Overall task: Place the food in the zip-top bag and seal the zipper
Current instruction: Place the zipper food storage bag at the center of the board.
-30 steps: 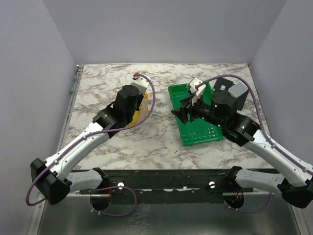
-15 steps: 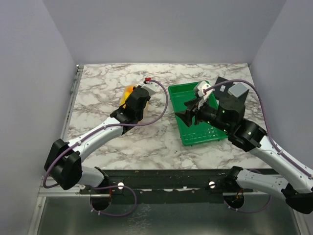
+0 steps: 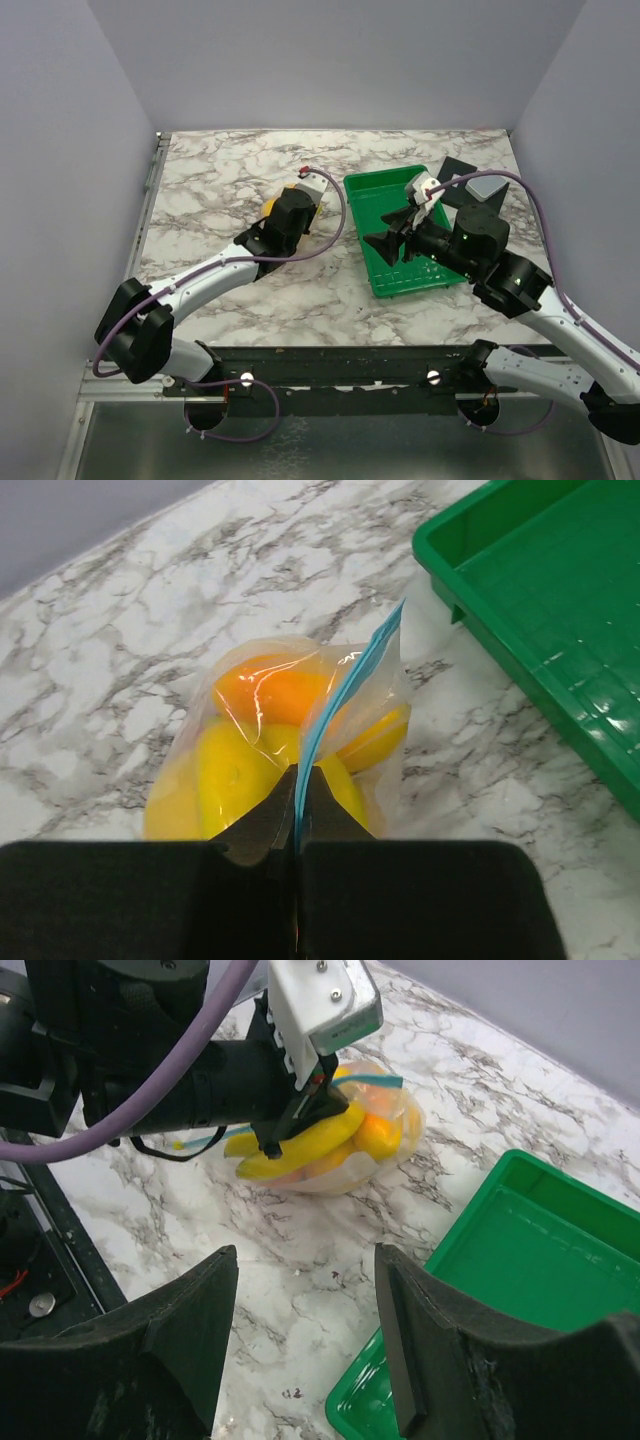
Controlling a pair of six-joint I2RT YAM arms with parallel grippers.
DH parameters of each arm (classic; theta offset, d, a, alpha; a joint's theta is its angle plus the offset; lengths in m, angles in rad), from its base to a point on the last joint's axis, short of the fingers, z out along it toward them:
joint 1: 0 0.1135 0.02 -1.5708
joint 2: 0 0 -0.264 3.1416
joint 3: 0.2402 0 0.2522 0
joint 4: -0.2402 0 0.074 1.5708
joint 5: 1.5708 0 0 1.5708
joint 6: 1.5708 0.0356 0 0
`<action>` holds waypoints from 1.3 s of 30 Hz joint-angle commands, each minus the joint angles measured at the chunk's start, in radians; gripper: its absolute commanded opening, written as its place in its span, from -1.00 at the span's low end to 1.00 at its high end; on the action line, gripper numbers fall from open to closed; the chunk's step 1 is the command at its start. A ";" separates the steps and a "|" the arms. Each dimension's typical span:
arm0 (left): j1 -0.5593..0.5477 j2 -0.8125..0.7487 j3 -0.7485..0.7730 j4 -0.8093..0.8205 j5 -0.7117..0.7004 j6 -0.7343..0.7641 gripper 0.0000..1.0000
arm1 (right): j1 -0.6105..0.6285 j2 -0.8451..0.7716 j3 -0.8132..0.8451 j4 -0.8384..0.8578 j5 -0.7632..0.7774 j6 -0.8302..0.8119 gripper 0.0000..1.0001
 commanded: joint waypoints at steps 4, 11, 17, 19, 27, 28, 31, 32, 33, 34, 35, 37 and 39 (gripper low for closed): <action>-0.040 0.017 -0.070 0.003 0.094 -0.208 -1.00 | -0.001 -0.026 -0.018 -0.002 0.089 0.058 0.28; -0.093 -0.018 -0.148 0.002 0.060 -0.282 -1.00 | -0.002 -0.038 -0.056 0.025 0.179 0.104 0.35; -0.128 -0.046 -0.204 -0.005 0.047 -0.335 -0.76 | 0.000 -0.044 -0.087 0.038 0.260 0.138 0.40; -0.137 -0.056 -0.218 -0.009 0.049 -0.353 -0.59 | -0.002 -0.043 -0.100 0.043 0.280 0.150 0.41; -0.172 -0.128 -0.255 -0.022 0.113 -0.399 -0.01 | -0.001 -0.034 -0.137 0.062 0.355 0.211 0.51; -0.176 -0.138 -0.252 -0.029 0.127 -0.400 0.06 | -0.001 -0.032 -0.140 0.063 0.360 0.218 0.51; -0.188 -0.164 -0.235 -0.045 0.174 -0.409 0.30 | -0.001 -0.022 -0.151 0.064 0.374 0.242 0.53; -0.192 -0.175 -0.226 -0.068 0.186 -0.412 0.34 | -0.001 -0.016 -0.155 0.062 0.385 0.253 0.54; -0.194 -0.181 -0.218 -0.077 0.197 -0.414 0.43 | -0.002 -0.013 -0.159 0.062 0.393 0.262 0.55; -0.196 -0.191 -0.209 -0.090 0.208 -0.416 0.55 | -0.001 -0.010 -0.165 0.063 0.401 0.273 0.56; -0.197 -0.197 -0.197 -0.101 0.213 -0.416 0.67 | -0.002 -0.007 -0.170 0.063 0.409 0.285 0.57; -0.196 -0.203 -0.170 -0.129 0.222 -0.416 0.93 | -0.001 -0.002 -0.181 0.066 0.424 0.308 0.61; -0.196 -0.204 -0.138 -0.163 0.223 -0.413 0.98 | -0.001 0.002 -0.189 0.066 0.440 0.328 0.66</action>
